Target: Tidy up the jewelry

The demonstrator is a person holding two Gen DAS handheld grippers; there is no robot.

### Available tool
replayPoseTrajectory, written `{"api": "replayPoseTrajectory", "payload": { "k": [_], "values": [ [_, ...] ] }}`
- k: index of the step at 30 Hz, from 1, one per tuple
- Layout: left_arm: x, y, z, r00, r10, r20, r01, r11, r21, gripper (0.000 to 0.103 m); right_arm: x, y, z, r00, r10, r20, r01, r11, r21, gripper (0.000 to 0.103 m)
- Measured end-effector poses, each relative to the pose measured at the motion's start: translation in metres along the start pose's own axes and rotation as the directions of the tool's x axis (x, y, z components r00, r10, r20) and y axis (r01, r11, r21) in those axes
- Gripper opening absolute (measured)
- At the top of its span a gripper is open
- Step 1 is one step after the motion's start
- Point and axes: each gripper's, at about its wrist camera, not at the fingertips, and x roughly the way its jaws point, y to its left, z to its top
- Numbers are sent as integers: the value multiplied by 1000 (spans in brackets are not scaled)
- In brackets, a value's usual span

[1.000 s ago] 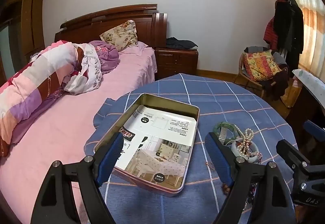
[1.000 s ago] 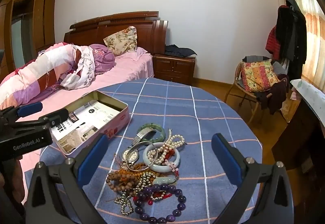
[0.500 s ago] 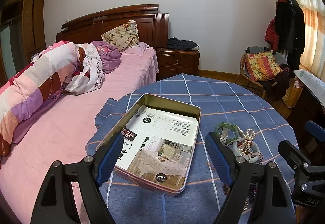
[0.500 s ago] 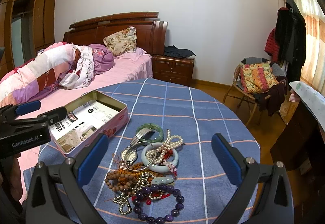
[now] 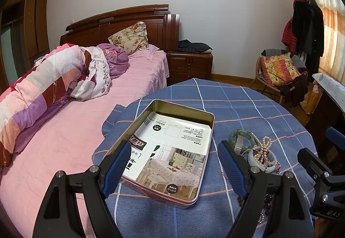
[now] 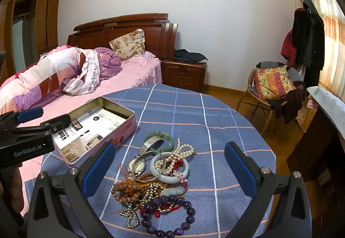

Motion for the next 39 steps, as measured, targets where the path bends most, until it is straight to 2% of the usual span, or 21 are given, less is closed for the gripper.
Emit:
{"api": "replayPoseTrajectory", "payload": {
  "k": [39],
  "values": [
    [1,3,2,1000,2,-10,-2,1000,3,82,-1,4,-1,1000,4,2,-4,1000,-14,103]
  ]
}}
